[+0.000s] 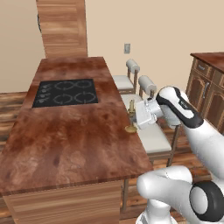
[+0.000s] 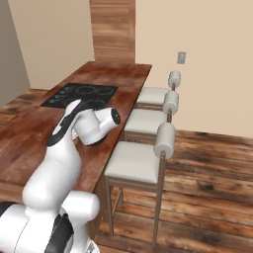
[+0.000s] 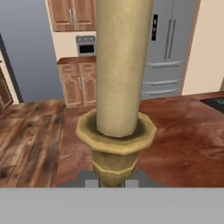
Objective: Get the candle and the beer from the cabinet and move them to the dining counter.
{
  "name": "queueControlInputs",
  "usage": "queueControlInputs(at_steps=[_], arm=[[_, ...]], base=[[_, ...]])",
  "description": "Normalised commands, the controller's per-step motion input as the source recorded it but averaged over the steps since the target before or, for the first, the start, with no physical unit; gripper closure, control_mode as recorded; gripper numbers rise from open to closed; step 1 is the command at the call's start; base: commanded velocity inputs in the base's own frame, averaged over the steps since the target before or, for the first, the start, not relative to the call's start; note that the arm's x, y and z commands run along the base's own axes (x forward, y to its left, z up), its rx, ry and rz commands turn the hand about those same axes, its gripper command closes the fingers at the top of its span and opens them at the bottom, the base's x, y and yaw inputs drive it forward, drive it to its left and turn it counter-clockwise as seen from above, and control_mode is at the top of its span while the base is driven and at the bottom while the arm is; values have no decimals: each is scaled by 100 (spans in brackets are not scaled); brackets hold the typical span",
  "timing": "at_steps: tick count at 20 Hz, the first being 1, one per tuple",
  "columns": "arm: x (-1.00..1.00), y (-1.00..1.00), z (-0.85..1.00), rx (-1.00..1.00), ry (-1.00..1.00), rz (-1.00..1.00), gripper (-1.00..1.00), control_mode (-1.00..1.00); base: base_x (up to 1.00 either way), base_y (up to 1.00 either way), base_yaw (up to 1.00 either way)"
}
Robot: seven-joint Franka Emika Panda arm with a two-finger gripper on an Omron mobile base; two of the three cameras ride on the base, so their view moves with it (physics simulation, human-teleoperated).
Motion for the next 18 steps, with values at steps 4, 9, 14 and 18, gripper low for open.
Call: queueControlInputs(at_steps=[4, 9, 14, 18], arm=[[64, 0, -48, 0, 9, 0, 100, -100], [52, 0, -51, 0, 1, 2, 100, -100], [36, 0, -47, 0, -1, 3, 100, -100], [22, 0, -46, 0, -6, 5, 100, -100]], base=[[0, 0, 0], [0, 0, 0], [0, 0, 0], [0, 0, 0]])
